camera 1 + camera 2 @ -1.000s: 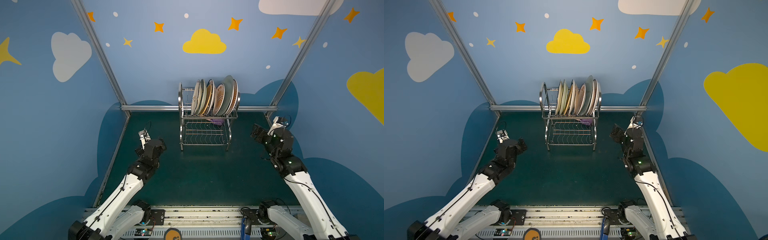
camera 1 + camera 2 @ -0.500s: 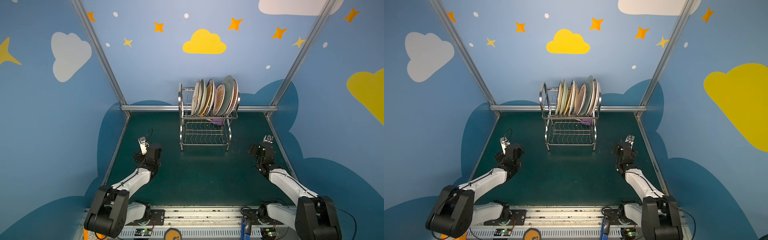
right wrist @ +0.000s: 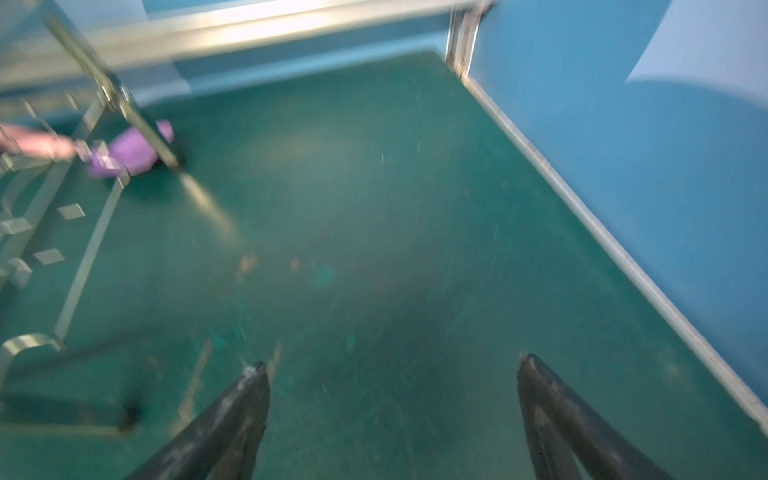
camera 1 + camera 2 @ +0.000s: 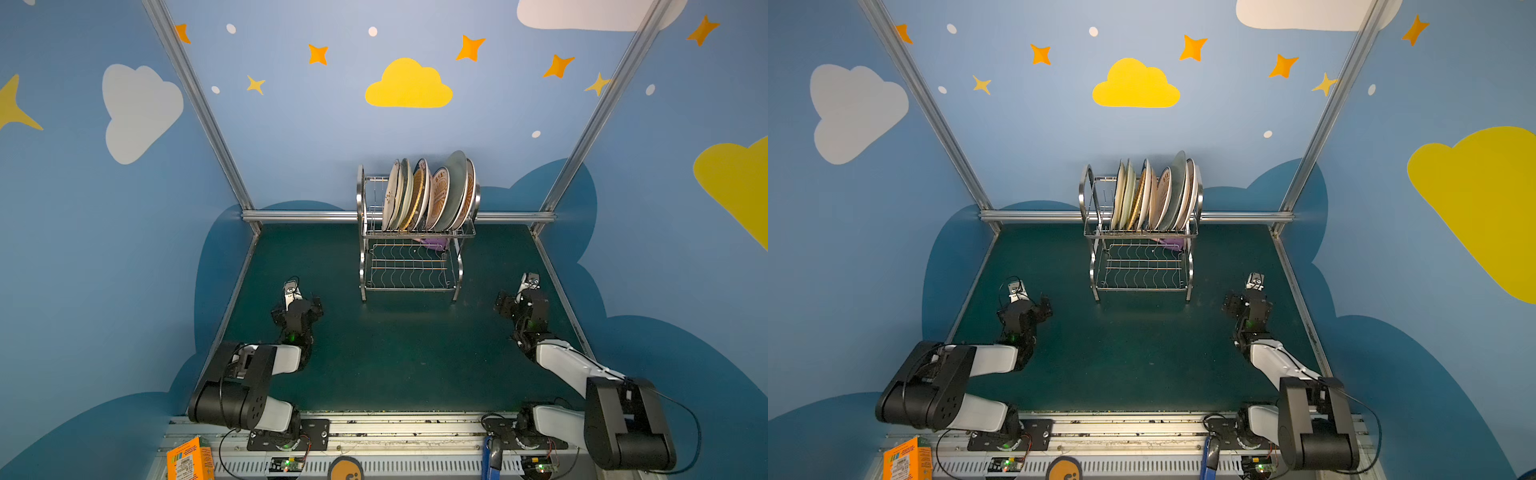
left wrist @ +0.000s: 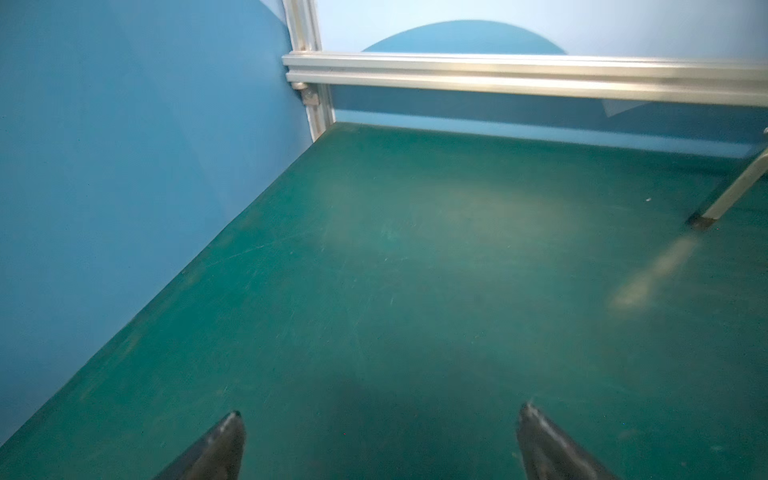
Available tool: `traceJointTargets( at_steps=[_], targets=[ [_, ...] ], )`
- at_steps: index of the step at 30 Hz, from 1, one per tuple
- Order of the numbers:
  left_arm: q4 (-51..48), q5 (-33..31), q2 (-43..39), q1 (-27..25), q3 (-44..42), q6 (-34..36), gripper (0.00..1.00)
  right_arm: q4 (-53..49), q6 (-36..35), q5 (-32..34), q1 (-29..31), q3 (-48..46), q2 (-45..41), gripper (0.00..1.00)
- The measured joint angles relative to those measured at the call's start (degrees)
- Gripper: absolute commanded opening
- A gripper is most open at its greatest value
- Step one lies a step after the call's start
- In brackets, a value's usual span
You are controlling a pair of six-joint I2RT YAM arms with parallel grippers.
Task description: Load the plates into the dish rack
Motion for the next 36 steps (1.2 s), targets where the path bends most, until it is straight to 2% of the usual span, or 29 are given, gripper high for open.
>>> traceJointTargets(
  at_steps=[3,8,15,36],
  targets=[
    [-0.4,1.3,2.7,0.4,1.9,0.0,1.0,3.0,-0.4,-1.6,-0.2,-1.2,3.4,0.91],
    [-1.5,3.5,2.7,2.1,3.5,-0.5,1.0,6.2,-1.6,-4.7,-0.5,-1.1,5.9,0.91],
    [-5.3,7.6,2.7,6.3,5.8,-3.0,1.0,2.1,-3.0,-8.9,-1.3,6.0,10.6,0.91],
    [-7.3,9.1,2.7,5.1,5.9,-2.8,1.0,-0.8,-3.5,-9.6,-1.1,7.1,10.6,0.91]
  ],
)
